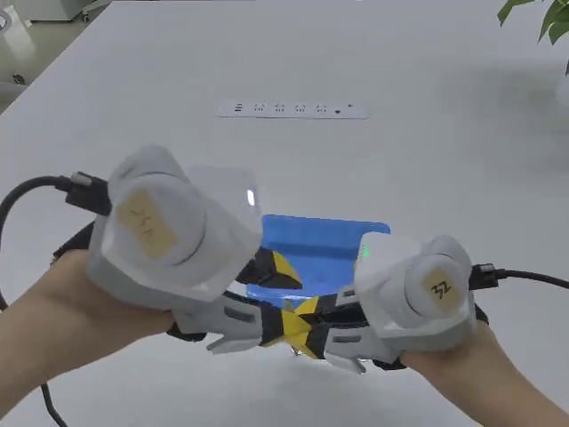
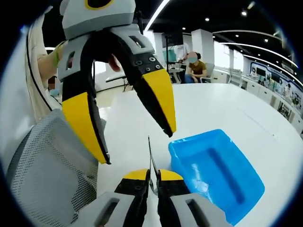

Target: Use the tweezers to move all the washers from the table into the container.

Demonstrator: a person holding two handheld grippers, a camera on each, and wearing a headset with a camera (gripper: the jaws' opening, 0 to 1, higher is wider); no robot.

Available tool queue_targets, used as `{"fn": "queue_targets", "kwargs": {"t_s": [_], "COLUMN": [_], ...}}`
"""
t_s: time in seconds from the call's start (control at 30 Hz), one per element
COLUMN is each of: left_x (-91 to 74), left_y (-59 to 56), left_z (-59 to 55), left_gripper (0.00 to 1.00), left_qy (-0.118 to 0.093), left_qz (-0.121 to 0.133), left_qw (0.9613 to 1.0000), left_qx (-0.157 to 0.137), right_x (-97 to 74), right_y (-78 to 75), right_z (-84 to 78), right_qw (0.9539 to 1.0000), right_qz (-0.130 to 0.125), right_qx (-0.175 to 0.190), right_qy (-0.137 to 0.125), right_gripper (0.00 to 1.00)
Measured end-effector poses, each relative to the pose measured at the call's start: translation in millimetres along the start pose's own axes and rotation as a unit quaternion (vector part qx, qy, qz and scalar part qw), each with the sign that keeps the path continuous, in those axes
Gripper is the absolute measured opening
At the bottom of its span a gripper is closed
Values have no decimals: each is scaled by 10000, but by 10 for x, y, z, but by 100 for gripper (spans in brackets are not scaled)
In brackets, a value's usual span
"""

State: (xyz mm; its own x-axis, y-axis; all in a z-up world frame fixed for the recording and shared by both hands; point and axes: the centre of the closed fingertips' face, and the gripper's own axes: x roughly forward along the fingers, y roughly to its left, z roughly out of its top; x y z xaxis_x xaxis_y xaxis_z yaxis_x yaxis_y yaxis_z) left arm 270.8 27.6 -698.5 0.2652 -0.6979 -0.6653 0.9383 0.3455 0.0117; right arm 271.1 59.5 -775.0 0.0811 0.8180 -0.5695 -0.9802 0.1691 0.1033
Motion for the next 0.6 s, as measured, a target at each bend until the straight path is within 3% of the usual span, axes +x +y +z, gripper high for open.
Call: {"fn": "queue_targets", "kwargs": {"t_s": [0.1, 0.2, 0.27, 0.37, 0.4, 0.5, 0.6], "left_x": [-62, -140, -209, -305, -346, -434, -496], "left_y": [3, 8, 11, 27, 37, 45, 41], "left_z": [-82, -145, -174, -261, -275, -319, -417], "left_gripper": [33, 47, 54, 64, 68, 75, 80], "left_qy": [-168, -558, -871, -1101, -1234, -1417, -1322], "left_qz": [162, 398, 545, 829, 960, 1217, 1525], "left_qw": [9990, 9934, 9861, 9764, 9712, 9618, 9594], "left_qx": [-385, -915, -1303, -1660, -1799, -2002, -1970], "right_x": [-3, -22, -40, -68, -84, -129, -200], "right_y": [-7, -39, -45, -36, -33, -26, -6], "right_z": [5, 0, -9, -20, -17, 17, 70], "right_qw": [9999, 9989, 9984, 9974, 9968, 9946, 9943], "right_qz": [-62, -145, -176, -189, -210, -211, -212], "right_qx": [147, 414, 503, 658, 719, 938, 979], "right_qy": [-66, -139, -169, -223, -263, -380, -373], "right_gripper": [2, 2, 2, 2, 2, 2, 2]}}
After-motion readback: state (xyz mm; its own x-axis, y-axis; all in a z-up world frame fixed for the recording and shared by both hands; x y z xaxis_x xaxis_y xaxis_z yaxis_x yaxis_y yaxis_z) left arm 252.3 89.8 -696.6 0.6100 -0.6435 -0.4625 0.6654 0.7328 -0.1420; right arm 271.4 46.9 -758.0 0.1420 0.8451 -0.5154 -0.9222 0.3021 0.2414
